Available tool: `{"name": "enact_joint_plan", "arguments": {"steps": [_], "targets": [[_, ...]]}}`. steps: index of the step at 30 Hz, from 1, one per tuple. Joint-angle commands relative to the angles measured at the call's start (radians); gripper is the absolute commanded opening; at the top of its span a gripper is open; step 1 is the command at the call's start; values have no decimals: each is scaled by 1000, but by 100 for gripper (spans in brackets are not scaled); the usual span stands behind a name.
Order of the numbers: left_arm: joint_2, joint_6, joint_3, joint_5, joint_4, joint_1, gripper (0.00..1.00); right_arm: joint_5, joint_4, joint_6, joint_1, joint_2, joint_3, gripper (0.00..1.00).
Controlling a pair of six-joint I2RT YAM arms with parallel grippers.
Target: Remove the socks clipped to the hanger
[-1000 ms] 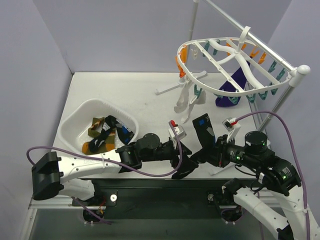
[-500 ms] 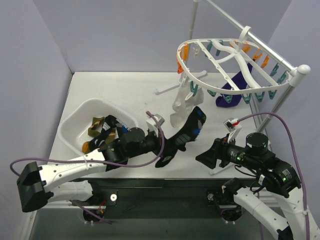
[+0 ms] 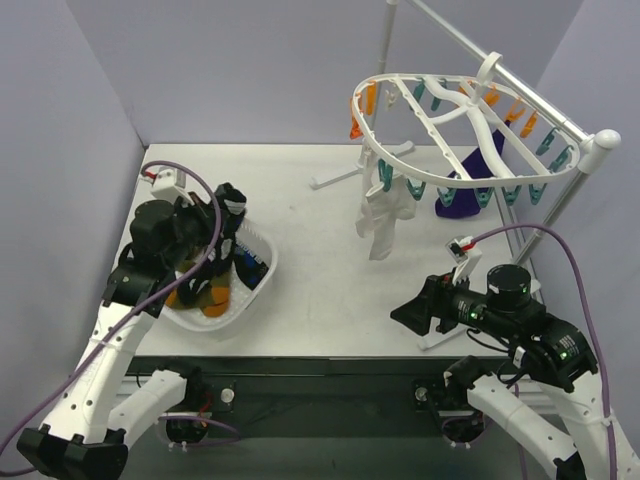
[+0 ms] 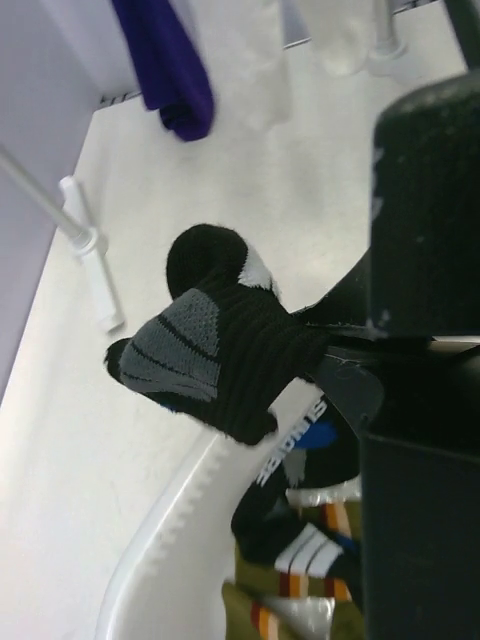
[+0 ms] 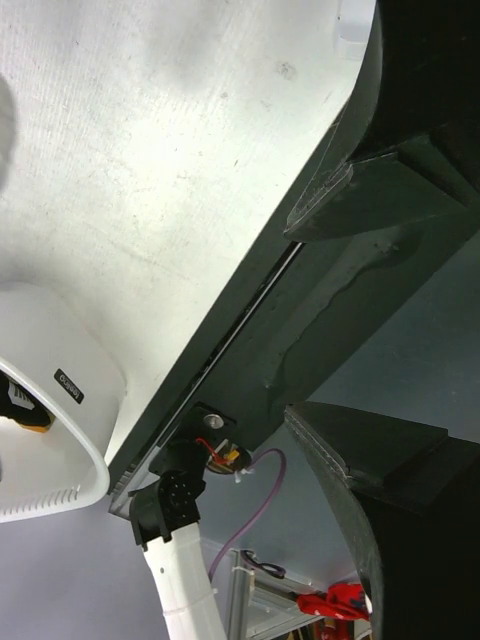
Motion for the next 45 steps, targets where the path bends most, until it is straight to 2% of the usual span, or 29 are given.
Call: {"name": "enact_joint_plan", "arguments": {"steps": [1, 4, 5, 7, 8, 10, 11, 13, 14, 18, 20, 21, 22, 24, 25, 26, 27, 28, 31, 32, 34, 35, 38, 41, 44, 45], "targets": [[1, 75, 98, -123, -147, 52, 0, 12, 27, -7, 5, 29, -3, 66], [-10, 75, 99, -230, -176, 52, 0, 14, 26, -8, 5, 31, -6, 66], [-12, 73, 87, -253, -176, 52, 9, 15, 26, -8, 6, 31, -8, 66], [-21, 70, 72, -252, -168, 52, 43, 17, 26, -10, 5, 31, -9, 66], [-25, 67, 64, -248, -165, 52, 64, 17, 26, -10, 5, 31, -9, 66], [-38, 52, 55, -261, -174, 50, 72, 17, 27, -10, 5, 30, -11, 66], [-42, 41, 56, -272, -177, 50, 89, 17, 26, -10, 5, 30, -12, 66], [-41, 32, 61, -287, -171, 50, 98, 18, 26, -10, 6, 31, -14, 66], [-39, 32, 64, -280, -168, 49, 97, 18, 27, -10, 6, 34, -12, 66], [-32, 34, 53, -61, -64, 41, 97, 21, 27, -7, 5, 39, -9, 66], [-21, 18, 41, 77, 14, 33, 90, 23, 26, -7, 5, 37, -8, 66], [-12, 0, 30, 131, 58, 29, 83, 23, 26, -4, 5, 34, -8, 66], [-9, -15, -3, 241, 173, 14, 80, 31, 24, -2, 5, 33, -6, 66], [1, -69, -46, 346, 323, -16, 75, 40, 26, 2, 5, 25, -3, 66], [5, -81, -63, 377, 476, -63, 68, 46, 27, 5, 5, 23, 0, 66], [11, -88, -83, 395, 532, -103, 64, 52, 26, 8, 5, 22, 6, 66], [27, -79, -86, 391, 575, -143, 61, 55, 26, 8, 5, 20, 9, 66], [39, -62, -85, 377, 627, -236, 59, 63, 26, 13, 5, 14, 12, 66], [106, 29, -44, 336, 651, -370, 61, 97, 26, 27, 5, 0, 21, 66], [123, 70, -27, 320, 652, -434, 64, 110, 26, 30, 5, -6, 26, 66], [160, 107, -22, 297, 678, -493, 71, 121, 21, 31, 5, -18, 31, 66], [169, 141, -22, 285, 688, -538, 77, 129, 18, 33, 3, -23, 34, 66], [206, 194, -13, 225, 692, -594, 82, 140, 9, 33, 3, -32, 47, 66], [235, 234, 1, 204, 689, -622, 82, 147, -3, 31, 5, -35, 60, 66], [264, 254, 13, 173, 683, -628, 82, 152, -8, 30, 5, -35, 71, 66], [272, 256, 18, 167, 689, -628, 86, 153, -8, 31, 5, -35, 72, 66]]}}
